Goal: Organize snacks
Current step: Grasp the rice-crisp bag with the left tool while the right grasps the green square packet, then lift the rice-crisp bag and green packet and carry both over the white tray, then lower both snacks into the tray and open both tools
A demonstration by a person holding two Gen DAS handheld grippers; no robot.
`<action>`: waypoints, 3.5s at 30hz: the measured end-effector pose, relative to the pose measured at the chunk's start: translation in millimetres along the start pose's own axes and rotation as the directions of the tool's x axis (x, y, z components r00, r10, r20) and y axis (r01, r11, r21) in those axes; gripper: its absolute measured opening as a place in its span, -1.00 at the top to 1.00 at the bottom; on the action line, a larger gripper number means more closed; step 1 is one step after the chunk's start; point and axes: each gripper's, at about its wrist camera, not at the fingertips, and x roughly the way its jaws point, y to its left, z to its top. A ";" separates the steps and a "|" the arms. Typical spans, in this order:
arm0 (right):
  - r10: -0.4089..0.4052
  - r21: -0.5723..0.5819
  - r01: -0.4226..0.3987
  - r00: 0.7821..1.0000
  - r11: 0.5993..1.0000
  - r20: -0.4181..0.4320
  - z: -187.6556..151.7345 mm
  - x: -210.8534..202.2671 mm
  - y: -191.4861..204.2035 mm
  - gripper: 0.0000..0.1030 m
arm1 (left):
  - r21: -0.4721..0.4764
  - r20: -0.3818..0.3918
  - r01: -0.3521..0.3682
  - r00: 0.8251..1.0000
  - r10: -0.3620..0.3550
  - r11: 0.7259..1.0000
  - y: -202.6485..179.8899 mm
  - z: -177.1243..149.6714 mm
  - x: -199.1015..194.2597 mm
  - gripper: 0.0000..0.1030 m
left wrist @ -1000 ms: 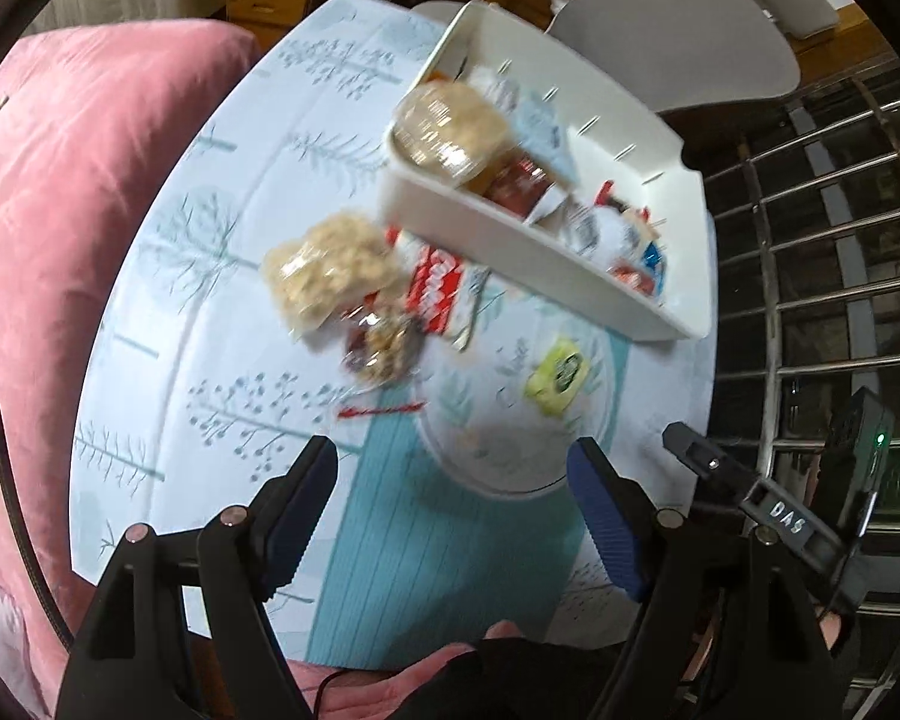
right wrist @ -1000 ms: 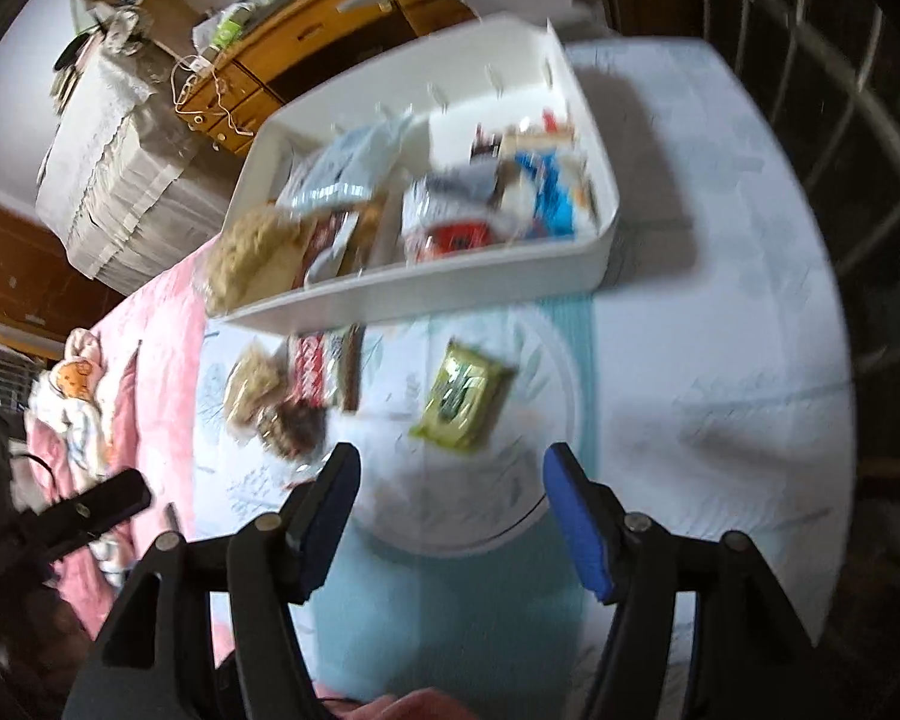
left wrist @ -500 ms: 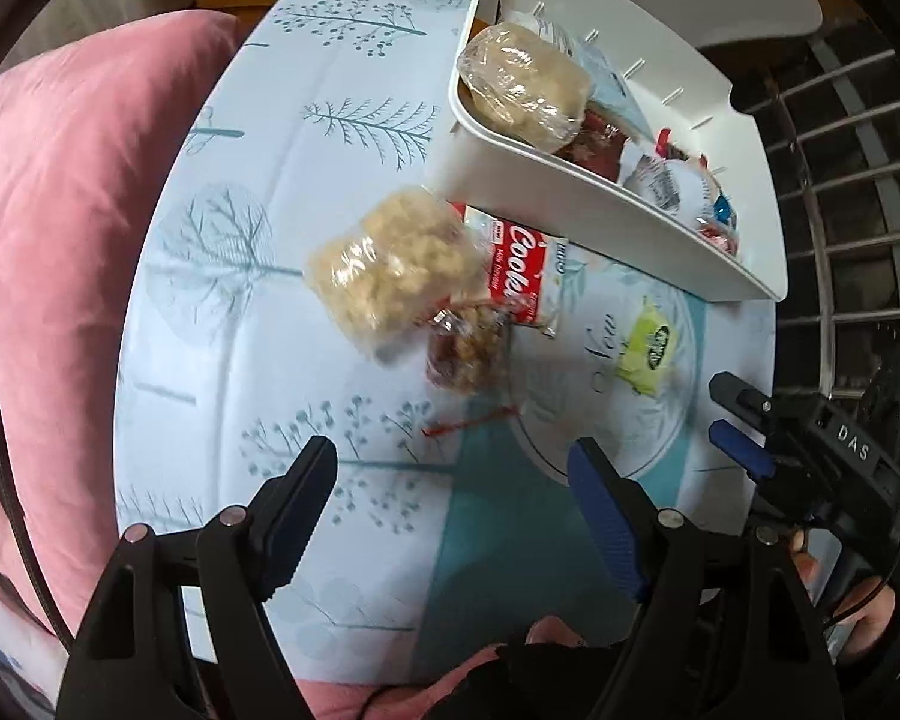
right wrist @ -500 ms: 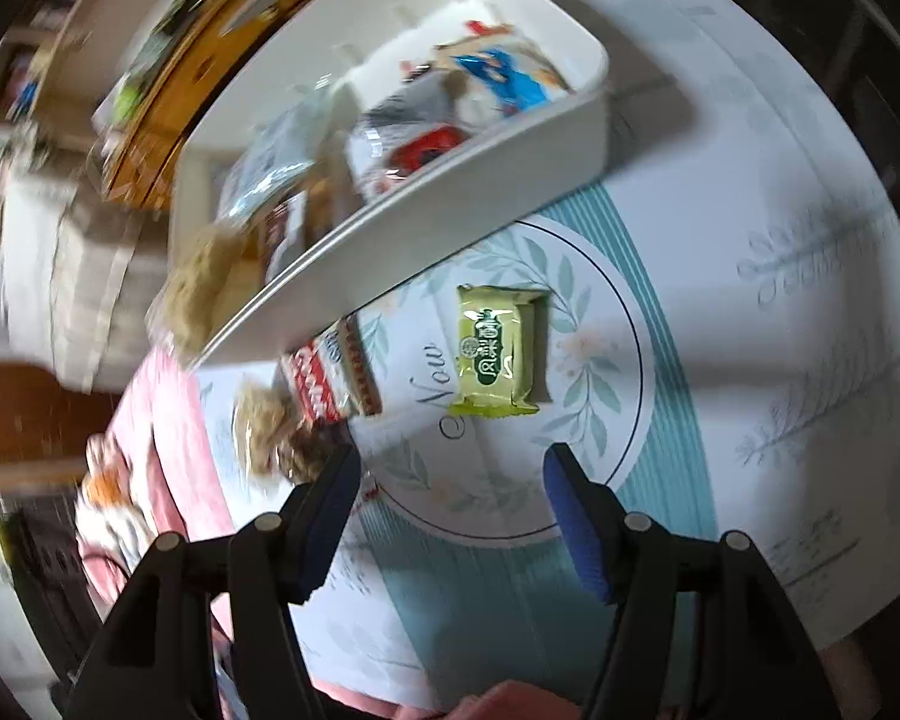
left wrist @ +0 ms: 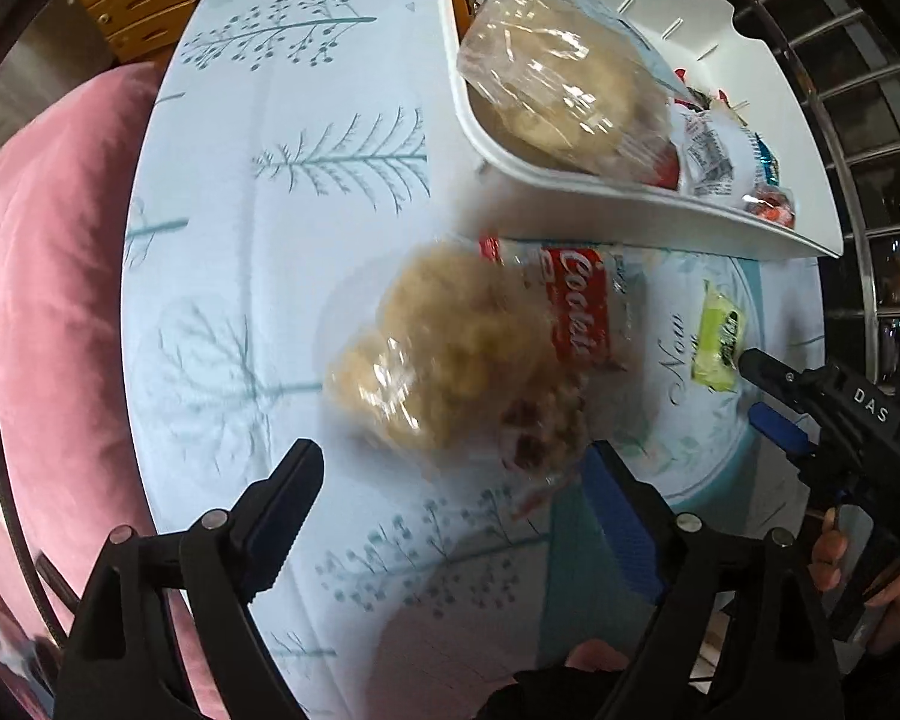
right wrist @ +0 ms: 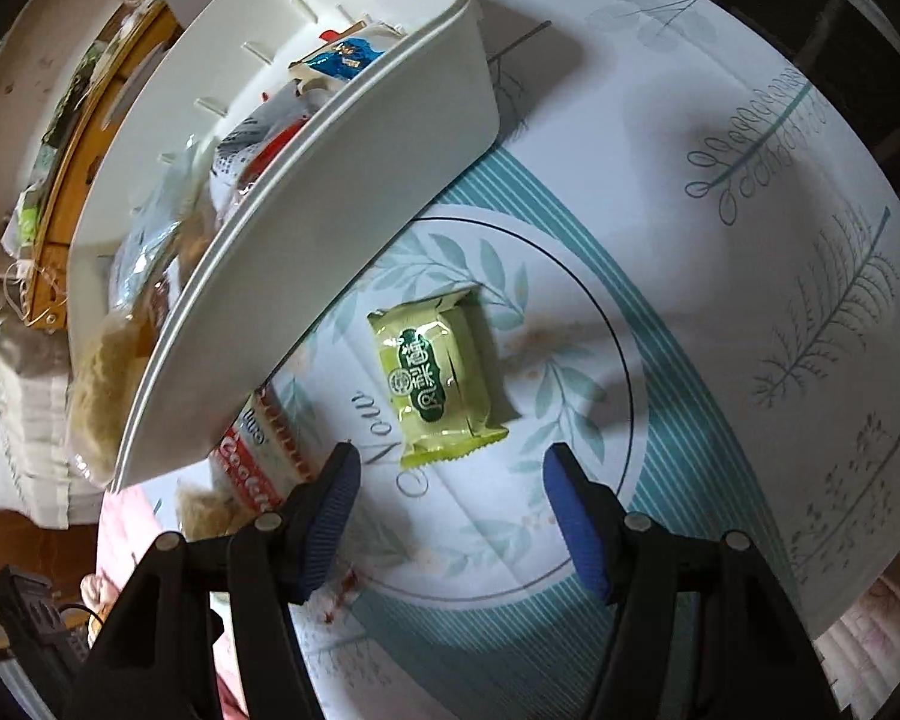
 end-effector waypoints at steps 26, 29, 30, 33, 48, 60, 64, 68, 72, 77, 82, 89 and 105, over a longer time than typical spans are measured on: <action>-0.247 -0.057 0.255 0.962 0.965 0.115 0.4 37.1 52.3 -0.04 | 0.083 -0.017 0.047 0.999 -0.046 0.995 22.2 43.6 40.9 -0.40; -0.248 -0.065 0.255 0.963 0.965 0.105 1.1 38.1 50.3 0.07 | 0.088 -0.022 0.059 0.998 -0.057 0.994 17.5 37.2 39.2 -0.24; -0.241 -0.069 0.249 0.965 0.966 0.101 1.6 39.3 49.9 0.14 | 0.086 -0.027 0.059 0.998 -0.057 0.995 17.3 36.9 39.0 -0.21; -0.232 -0.094 0.240 0.969 0.966 0.085 -0.2 38.4 47.7 0.21 | 0.081 -0.038 0.061 0.998 -0.058 0.995 17.0 33.4 37.2 -0.11; -0.117 -0.165 0.114 0.993 0.980 -0.007 -32.2 5.1 28.2 0.29 | 0.017 -0.030 0.048 0.998 -0.048 0.999 20.0 8.2 -3.9 -0.09; -0.003 -0.307 -0.034 0.993 0.951 -0.119 -43.7 -34.0 23.5 0.29 | -0.065 0.009 0.053 0.999 -0.052 0.997 -14.1 -21.2 -59.8 -0.09; 0.043 -0.366 -0.087 0.991 0.926 -0.127 -32.3 -51.1 19.9 0.29 | -0.064 0.051 0.035 0.998 -0.031 0.997 -34.5 -23.5 -82.1 -0.09; 0.082 -0.413 -0.122 0.990 0.902 -0.113 -19.0 -70.7 23.7 0.29 | -0.083 0.084 0.033 0.996 -0.026 0.996 -48.7 -18.1 -99.8 -0.09; 0.109 -0.465 -0.134 0.991 0.875 -0.079 -3.8 -86.9 27.2 0.29 | -0.094 0.120 0.019 0.993 -0.008 0.995 -62.2 -10.4 -117.3 -0.09; 0.160 -0.512 -0.158 0.986 0.845 -0.041 19.2 -106.1 25.1 0.29 | -0.090 0.156 0.007 0.988 0.008 0.996 -83.3 6.6 -132.2 -0.09; 0.217 -0.538 -0.188 0.976 0.822 -0.009 44.6 -118.7 24.3 0.28 | -0.080 0.183 -0.007 0.983 0.022 0.997 -105.4 25.3 -139.9 -0.09; 0.249 -0.590 -0.173 0.967 0.788 0.049 69.9 -118.5 25.6 0.28 | -0.061 0.213 -0.013 0.977 0.026 0.998 -133.0 54.8 -142.1 -0.09; 0.346 -0.650 -0.184 0.929 0.737 0.130 113.8 -73.7 28.5 0.27 | -0.012 0.241 0.066 0.969 -0.061 0.998 -161.2 124.8 -84.8 -0.11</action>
